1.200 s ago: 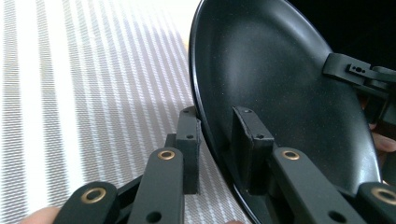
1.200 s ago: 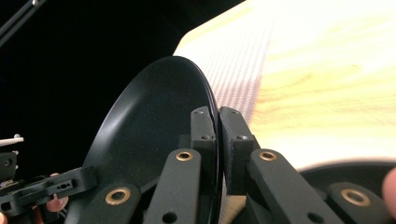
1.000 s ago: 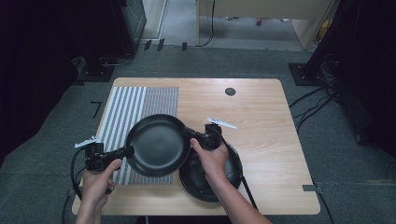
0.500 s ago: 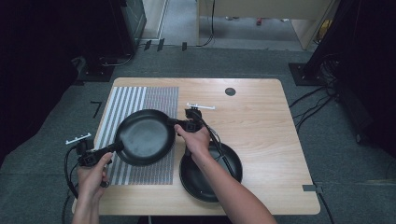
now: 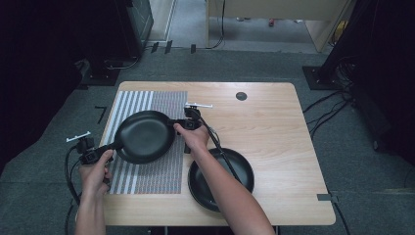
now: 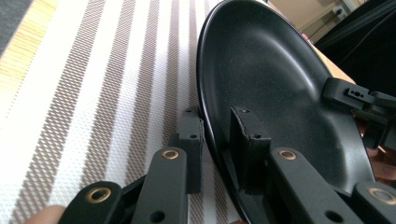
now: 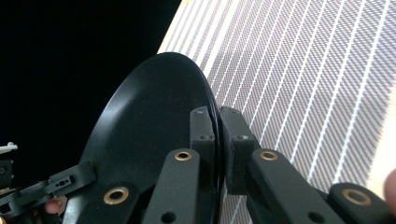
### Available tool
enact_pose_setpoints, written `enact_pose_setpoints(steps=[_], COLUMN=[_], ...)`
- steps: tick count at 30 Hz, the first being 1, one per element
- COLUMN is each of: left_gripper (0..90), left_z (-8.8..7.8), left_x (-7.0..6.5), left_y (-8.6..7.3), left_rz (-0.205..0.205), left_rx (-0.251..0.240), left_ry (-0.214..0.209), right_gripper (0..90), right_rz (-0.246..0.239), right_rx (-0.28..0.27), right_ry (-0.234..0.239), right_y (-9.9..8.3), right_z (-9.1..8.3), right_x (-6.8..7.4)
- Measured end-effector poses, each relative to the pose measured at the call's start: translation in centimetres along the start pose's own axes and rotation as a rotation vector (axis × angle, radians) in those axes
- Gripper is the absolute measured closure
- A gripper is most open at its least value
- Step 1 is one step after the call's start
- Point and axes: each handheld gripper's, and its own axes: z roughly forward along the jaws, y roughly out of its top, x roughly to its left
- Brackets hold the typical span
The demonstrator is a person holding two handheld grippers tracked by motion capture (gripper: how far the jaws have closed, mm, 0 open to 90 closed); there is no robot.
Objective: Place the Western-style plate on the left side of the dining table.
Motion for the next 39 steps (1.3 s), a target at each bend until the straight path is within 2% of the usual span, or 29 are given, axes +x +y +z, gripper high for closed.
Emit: enact_pose_setpoints(steps=[3,6,8,15,26,32,39], left_gripper=[76.9,77.9,78.3,78.2,77.9,77.8,77.7], left_z=[0.4,0.8,1.3,2.2,3.3,3.5,3.7], left_x=[0.6,0.7,0.9,1.7,1.7,2.3,2.2], left_y=[0.4,0.6,0.6,0.6,0.2,0.1,0.1], left_rz=[-0.025,-0.044,-0.050,-0.079,-0.081,-0.106,-0.111], left_rx=[-0.018,-0.041,-0.040,-0.034,-0.046,-0.044,-0.049], left_ry=[-0.001,-0.001,0.004,0.023,0.029,0.037,0.044], right_gripper=[85.3,85.0,84.5,84.5,83.4,83.2,83.0], right_rz=[-0.008,0.015,0.033,0.006,0.016,0.005,0.001], right_rx=[0.002,0.007,0.007,0.014,0.011,0.006,-0.003], right_ry=[-0.005,-0.002,-0.001,-0.020,-0.051,-0.049,-0.058], right_y=[0.4,0.8,0.9,1.1,1.6,1.7,1.7], right_z=[0.8,1.5,1.9,3.1,3.7,4.2,4.5], right_x=[0.1,-0.3,-0.8,-1.3,-2.0,-1.9,-2.0])
